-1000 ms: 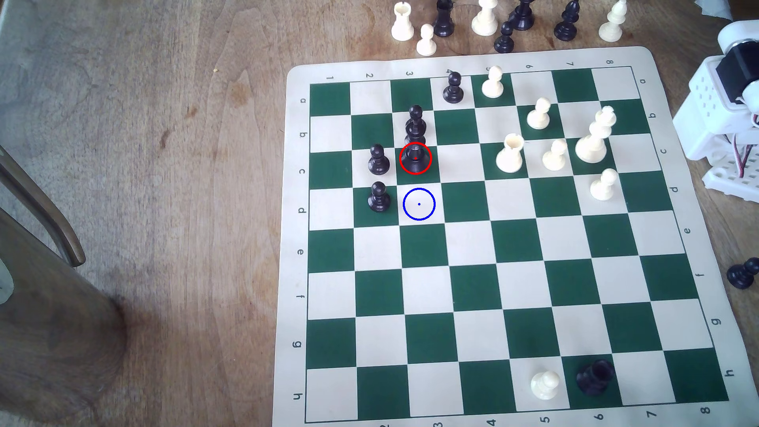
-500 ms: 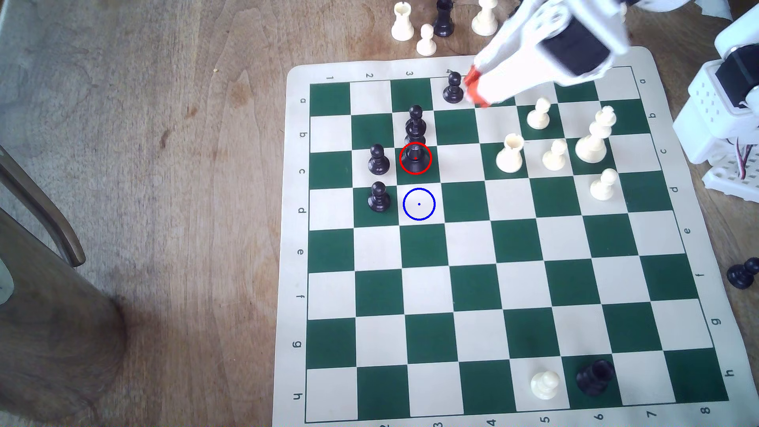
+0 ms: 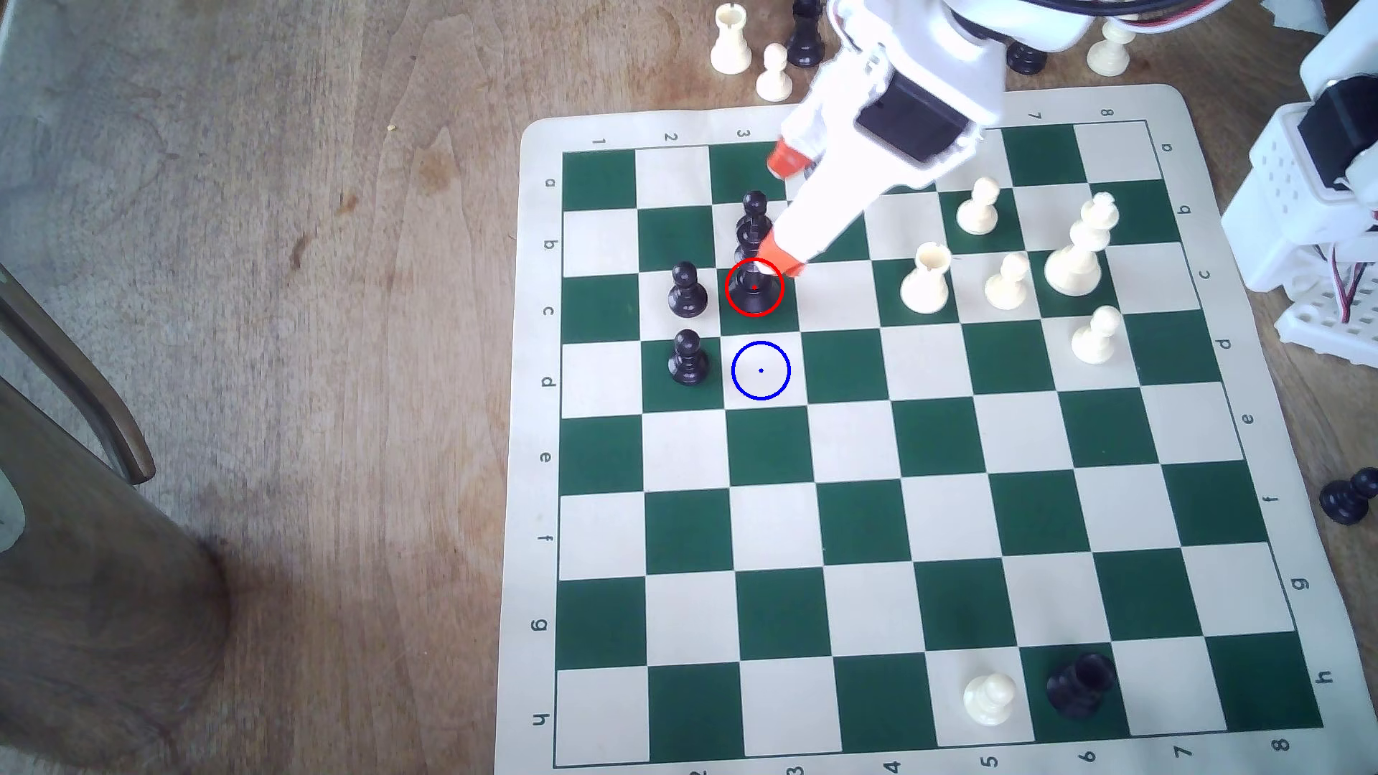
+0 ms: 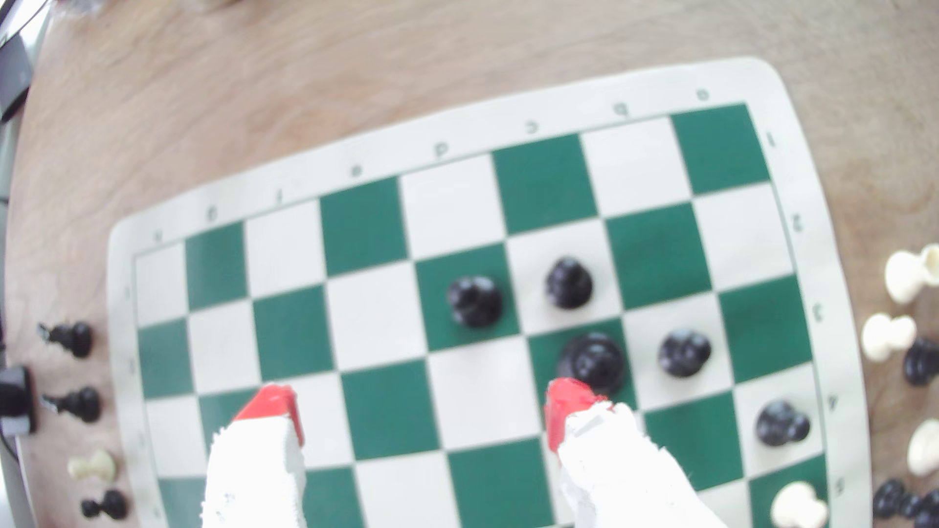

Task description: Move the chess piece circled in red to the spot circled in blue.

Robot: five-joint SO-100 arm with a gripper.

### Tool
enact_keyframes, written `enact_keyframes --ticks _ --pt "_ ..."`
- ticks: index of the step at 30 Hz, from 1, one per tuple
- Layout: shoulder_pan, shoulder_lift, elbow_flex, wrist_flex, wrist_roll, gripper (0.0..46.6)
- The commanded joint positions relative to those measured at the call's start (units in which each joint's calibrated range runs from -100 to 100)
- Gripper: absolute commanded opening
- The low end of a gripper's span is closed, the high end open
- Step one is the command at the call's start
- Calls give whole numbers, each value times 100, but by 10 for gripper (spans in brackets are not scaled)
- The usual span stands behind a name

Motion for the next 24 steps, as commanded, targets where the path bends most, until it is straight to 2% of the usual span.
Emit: enact_keyframes --ticks 1,4,6,13,24 --pt "58 162 72 -148 117 251" --pt "66 408 227 -288 117 285" --pt "90 468 317 -443 112 291" --pt "215 603 372 -591 127 302" --pt "348 934 725 -918 264 292"
